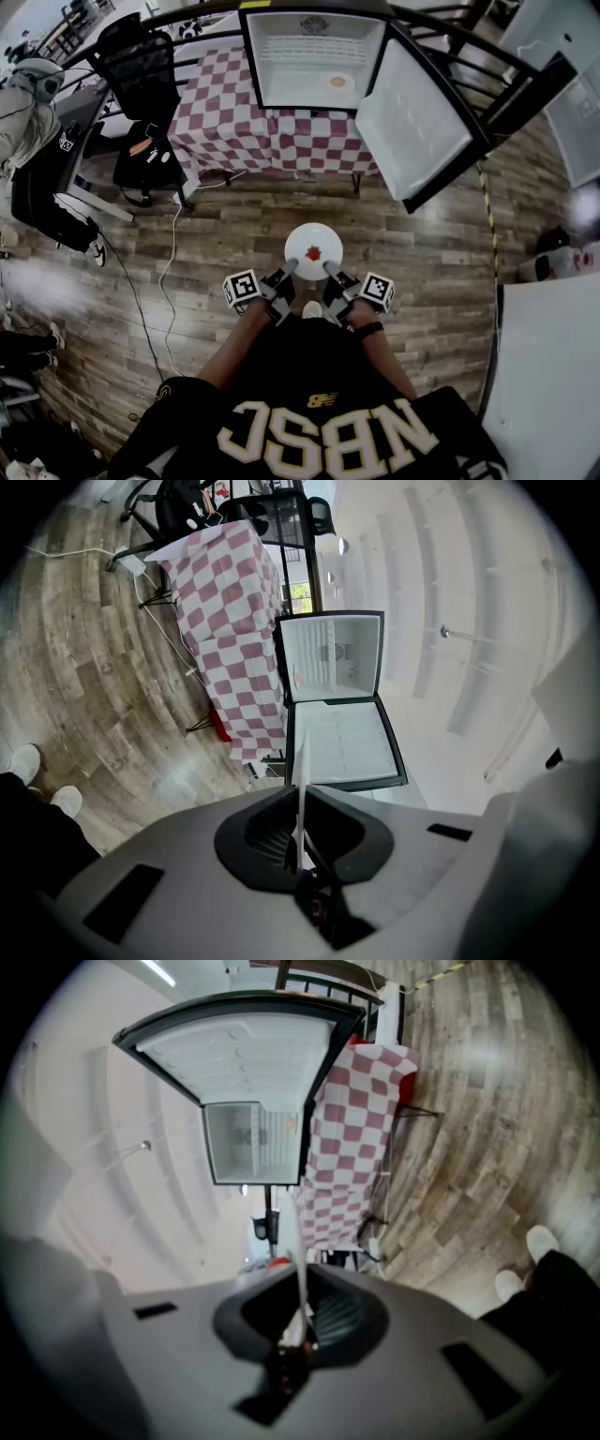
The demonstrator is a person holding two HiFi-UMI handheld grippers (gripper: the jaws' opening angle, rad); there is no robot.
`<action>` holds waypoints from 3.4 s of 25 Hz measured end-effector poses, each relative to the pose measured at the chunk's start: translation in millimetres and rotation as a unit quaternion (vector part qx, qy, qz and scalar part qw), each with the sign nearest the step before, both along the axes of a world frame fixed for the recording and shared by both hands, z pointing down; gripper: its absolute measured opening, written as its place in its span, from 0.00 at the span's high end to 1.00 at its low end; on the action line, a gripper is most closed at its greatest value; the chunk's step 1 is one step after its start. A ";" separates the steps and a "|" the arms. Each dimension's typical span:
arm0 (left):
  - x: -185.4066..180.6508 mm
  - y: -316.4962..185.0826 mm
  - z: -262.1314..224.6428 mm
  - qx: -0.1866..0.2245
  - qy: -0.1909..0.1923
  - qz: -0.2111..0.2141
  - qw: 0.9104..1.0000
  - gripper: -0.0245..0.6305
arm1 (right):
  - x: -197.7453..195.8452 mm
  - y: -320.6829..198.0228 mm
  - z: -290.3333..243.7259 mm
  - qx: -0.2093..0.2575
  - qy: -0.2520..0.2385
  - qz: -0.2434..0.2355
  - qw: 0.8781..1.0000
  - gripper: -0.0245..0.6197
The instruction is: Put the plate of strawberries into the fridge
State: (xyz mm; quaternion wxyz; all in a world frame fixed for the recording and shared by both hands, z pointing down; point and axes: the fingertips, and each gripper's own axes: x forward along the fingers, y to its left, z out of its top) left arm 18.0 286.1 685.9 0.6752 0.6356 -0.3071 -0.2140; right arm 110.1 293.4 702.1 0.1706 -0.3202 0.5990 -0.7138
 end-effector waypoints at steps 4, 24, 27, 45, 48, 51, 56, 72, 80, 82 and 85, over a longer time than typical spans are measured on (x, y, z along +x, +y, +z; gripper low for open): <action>0.6 3.1 3.6 -0.017 0.016 -0.021 1.000 0.91 | -0.1 -0.2 3.0 -0.004 0.000 -0.018 1.000 0.91; -6.0 -130.7 5.8 -0.015 0.030 0.021 0.999 0.91 | -9.1 -125.4 5.6 -0.015 0.008 0.024 1.000 0.91; -18.5 -169.2 -1.4 -0.009 0.034 0.021 0.999 0.91 | -22.2 -164.4 -1.7 -0.010 0.010 0.027 1.000 0.91; -95.5 -332.5 -48.5 -0.010 0.046 0.033 0.998 0.91 | -98.9 -325.2 -53.7 0.004 0.008 0.039 0.999 0.91; -101.8 -342.3 -42.9 -0.020 0.050 0.034 0.998 0.91 | -104.6 -334.8 -51.4 -0.001 0.013 0.040 0.999 0.91; -99.5 -353.8 -41.7 -0.034 0.060 0.031 0.997 0.91 | -102.8 -347.1 -48.6 -0.009 0.018 0.041 0.999 0.91; -91.3 -387.8 -31.3 -0.040 0.043 0.033 0.998 0.91 | -94.6 -382.3 -39.0 -0.016 0.011 0.045 0.999 0.91; -73.4 -498.0 0.8 -0.034 -0.019 -0.010 0.999 0.91 | -73.6 -503.2 1.1 -0.024 0.007 0.026 0.999 0.91; -76.3 -540.1 19.8 -0.030 -0.061 -0.041 0.997 0.92 | -78.4 -550.0 13.3 -0.018 0.029 0.006 0.999 0.91; -77.1 -550.4 23.8 -0.030 -0.066 -0.049 0.996 0.92 | -78.6 -561.1 16.8 -0.015 0.033 0.009 0.999 0.91; -75.8 -566.1 27.7 -0.029 -0.082 -0.054 0.995 0.92 | -75.9 -576.3 21.2 -0.010 0.043 0.021 0.999 0.91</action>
